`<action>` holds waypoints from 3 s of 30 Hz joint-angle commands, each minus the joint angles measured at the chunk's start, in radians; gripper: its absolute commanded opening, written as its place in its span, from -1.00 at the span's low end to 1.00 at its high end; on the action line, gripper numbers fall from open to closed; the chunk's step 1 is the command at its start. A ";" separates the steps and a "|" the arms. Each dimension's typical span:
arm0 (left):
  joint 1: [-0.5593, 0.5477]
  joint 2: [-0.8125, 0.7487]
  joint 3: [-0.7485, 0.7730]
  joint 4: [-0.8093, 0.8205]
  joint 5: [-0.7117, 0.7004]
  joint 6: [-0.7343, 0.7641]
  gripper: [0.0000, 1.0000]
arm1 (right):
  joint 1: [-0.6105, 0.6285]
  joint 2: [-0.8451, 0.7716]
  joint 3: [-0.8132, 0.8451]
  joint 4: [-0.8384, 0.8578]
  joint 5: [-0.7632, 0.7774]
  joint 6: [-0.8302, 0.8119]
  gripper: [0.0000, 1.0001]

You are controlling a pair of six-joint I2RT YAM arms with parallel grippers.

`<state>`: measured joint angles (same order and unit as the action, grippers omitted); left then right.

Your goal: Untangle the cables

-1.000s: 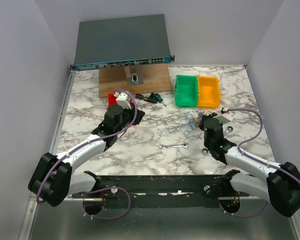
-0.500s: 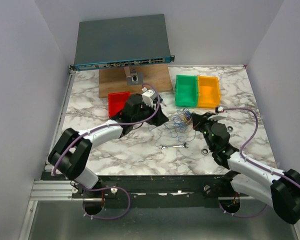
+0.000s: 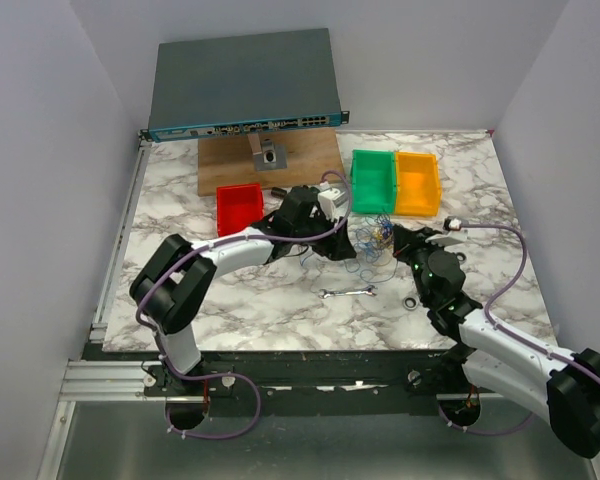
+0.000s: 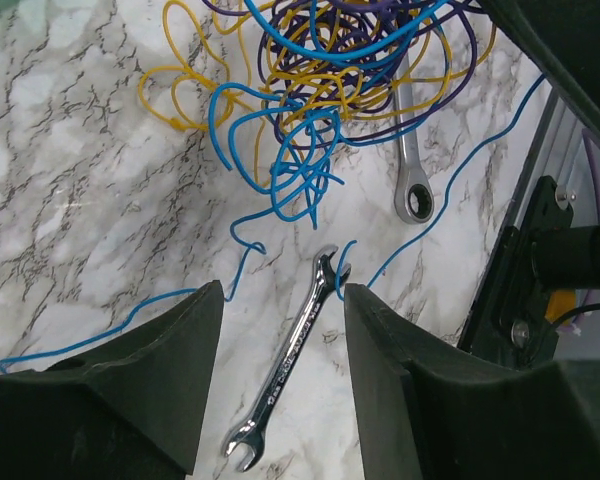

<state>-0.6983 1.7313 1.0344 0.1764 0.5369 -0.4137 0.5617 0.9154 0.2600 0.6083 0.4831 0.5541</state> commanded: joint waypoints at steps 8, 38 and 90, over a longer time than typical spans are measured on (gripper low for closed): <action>-0.013 0.130 0.093 -0.044 -0.016 0.073 0.08 | 0.001 -0.033 -0.028 0.037 0.031 0.025 -0.99; -0.003 0.252 0.105 0.332 0.073 -0.172 -1.00 | 0.003 -0.037 -0.025 -0.020 0.108 0.076 -0.99; 0.479 -0.619 0.124 -0.418 -0.504 -0.113 -1.00 | 0.001 0.022 0.076 -0.396 0.519 0.338 -0.99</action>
<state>-0.2596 1.0569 1.1778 -0.2924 0.0933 -0.5011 0.5629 0.9684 0.3660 0.1299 1.0187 0.9390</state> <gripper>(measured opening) 0.012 0.038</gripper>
